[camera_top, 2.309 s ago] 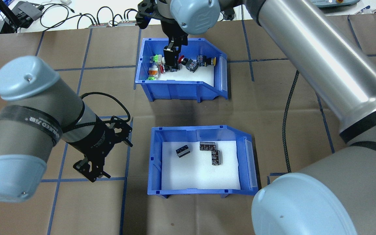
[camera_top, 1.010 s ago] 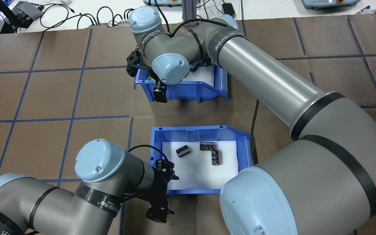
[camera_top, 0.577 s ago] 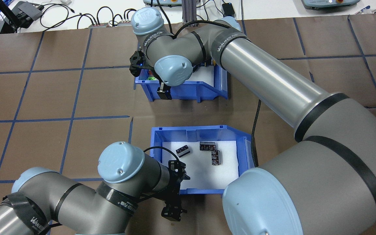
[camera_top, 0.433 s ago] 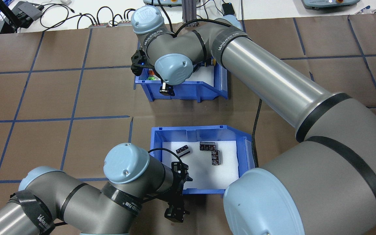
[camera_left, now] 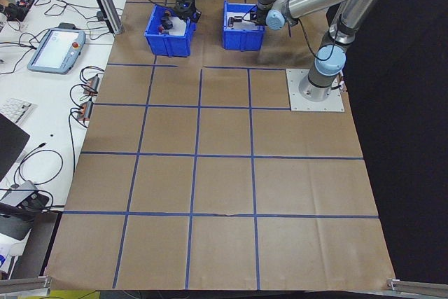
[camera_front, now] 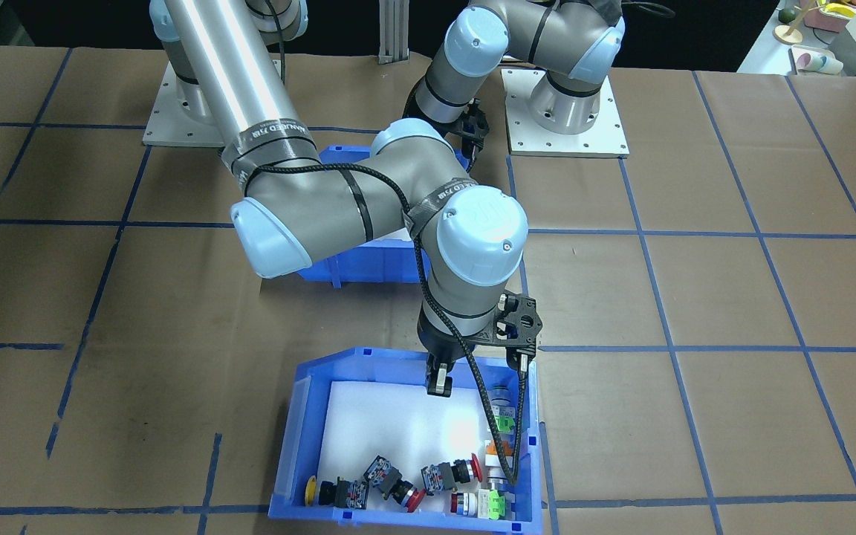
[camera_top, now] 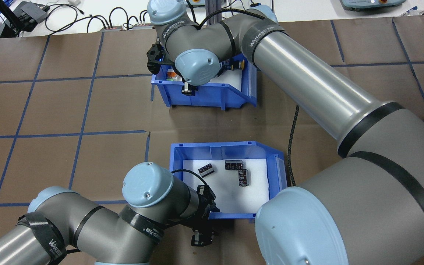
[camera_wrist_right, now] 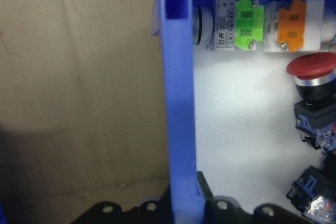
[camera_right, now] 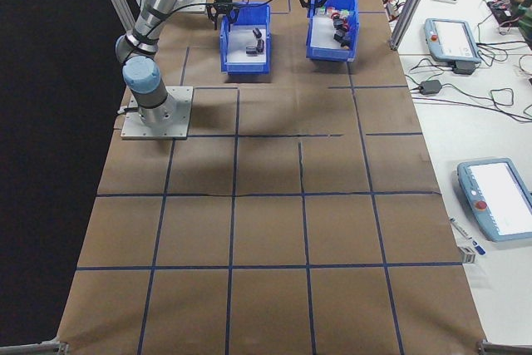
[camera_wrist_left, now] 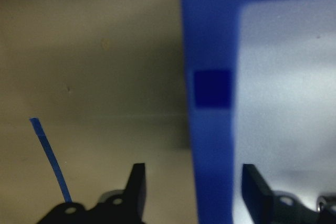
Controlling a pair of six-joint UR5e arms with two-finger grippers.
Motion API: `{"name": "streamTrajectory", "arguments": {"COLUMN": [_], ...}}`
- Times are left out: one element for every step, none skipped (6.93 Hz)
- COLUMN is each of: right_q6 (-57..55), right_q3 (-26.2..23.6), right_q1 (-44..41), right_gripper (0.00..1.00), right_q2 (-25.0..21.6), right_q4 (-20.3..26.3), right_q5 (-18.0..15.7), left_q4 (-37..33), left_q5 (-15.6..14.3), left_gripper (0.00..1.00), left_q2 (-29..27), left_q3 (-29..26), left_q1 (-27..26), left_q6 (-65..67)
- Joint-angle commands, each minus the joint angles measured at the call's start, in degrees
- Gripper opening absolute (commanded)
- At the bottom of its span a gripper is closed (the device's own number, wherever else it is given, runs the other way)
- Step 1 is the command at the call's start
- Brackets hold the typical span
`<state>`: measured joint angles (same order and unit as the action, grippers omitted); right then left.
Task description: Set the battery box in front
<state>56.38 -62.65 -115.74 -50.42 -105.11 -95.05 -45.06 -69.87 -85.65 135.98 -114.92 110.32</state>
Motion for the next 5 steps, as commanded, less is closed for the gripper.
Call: {"name": "streamTrajectory", "arguments": {"right_q6": [7.0, 10.6, 16.3, 24.7, 31.3], "right_q3": [1.1, 1.1, 1.0, 1.0, 0.7], "right_q1": [5.9, 9.7, 13.9, 20.0, 25.2], "right_gripper": [0.00, 0.00, 0.00, 0.00, 0.00], "right_q2": [-3.7, -5.0, -6.6, -8.1, -10.1], "right_q4": [2.5, 3.5, 6.6, 8.9, 12.5], "right_q5": [-0.4, -0.6, -0.7, -0.8, -0.8], "left_q4": [4.8, 4.8, 4.8, 5.6, 6.7], "left_q5": [1.9, 1.8, 0.0, -5.3, -6.2], "left_gripper": [0.00, 0.00, 0.00, 0.00, 0.00], "left_q2": [-0.4, -0.2, 0.7, 2.0, 3.5], "left_q3": [-0.1, -0.2, -0.5, -0.6, 0.2], "left_q1": [0.0, 0.0, 0.0, 0.2, 1.8], "left_q6": [0.1, 0.3, 0.1, -1.3, -4.6]}}
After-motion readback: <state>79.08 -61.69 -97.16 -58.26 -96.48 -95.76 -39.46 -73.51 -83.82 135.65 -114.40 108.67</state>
